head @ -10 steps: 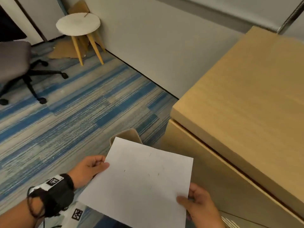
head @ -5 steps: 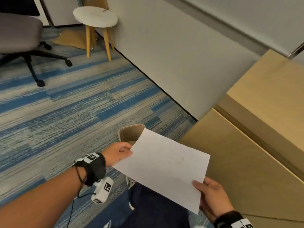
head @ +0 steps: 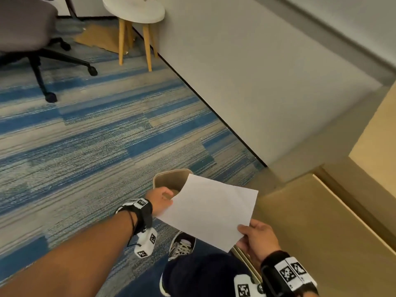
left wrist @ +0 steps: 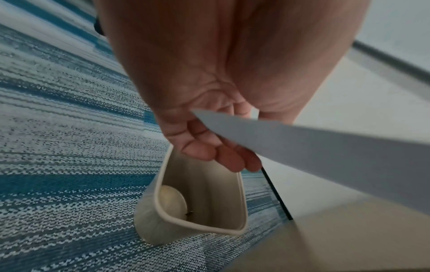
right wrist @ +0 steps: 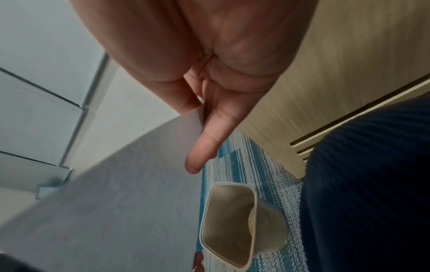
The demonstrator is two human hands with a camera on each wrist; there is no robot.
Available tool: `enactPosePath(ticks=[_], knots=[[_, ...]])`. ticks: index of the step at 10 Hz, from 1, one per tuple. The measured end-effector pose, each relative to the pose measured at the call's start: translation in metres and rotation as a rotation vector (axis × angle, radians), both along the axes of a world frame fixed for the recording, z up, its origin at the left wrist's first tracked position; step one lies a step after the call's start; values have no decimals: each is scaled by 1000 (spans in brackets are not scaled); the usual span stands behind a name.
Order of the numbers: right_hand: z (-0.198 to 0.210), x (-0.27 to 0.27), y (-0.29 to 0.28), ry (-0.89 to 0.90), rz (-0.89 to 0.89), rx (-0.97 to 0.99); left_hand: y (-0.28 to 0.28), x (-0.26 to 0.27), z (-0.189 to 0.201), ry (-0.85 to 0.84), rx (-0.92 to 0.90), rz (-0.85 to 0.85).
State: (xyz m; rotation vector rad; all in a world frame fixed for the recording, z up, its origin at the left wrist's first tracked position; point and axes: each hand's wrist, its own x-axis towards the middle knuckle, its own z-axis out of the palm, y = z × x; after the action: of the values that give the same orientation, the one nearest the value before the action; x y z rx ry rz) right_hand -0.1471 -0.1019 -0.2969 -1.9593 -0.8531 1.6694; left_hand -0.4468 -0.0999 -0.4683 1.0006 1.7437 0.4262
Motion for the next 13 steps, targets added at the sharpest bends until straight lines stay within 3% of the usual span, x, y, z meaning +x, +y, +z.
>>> enactPosePath(ticks=[1,2,3,4,5,6,7,8,9,10,11,12,13], knots=[[-28,-12,23,-74,40,-36,15,6,-24,65,-16,29],[-57,-28,45,-125,40,-65,28,14,-27,255,-18,-159],[-80,-49,62,-116,39,-102,34,32,-15,230,106,-356],[-101,-66,72,-138,103,-109,27,60,5,35,270,-558],[-124,-74,78,-181,237,-82,21,80,8,-141,256,-624],[-130,-79,77,-168,240,-111,21,69,-18,18,-40,-626],[-131,-82,70,-148,221,-102,21,50,-40,142,-182,-471],[-138,-82,69,-118,137,-100,21,66,-29,-6,126,-489],[-132,-87,68,-121,140,-88,26,65,-35,5,77,-585],[-130,-88,68,-124,162,-83,36,42,-46,178,-150,-459],[-131,-87,67,-107,148,-85,46,48,-35,5,167,-406],[-132,-91,63,-107,117,-82,41,61,-40,-40,197,-553],[-129,-96,58,-72,65,-83,36,39,-54,137,-182,-365]])
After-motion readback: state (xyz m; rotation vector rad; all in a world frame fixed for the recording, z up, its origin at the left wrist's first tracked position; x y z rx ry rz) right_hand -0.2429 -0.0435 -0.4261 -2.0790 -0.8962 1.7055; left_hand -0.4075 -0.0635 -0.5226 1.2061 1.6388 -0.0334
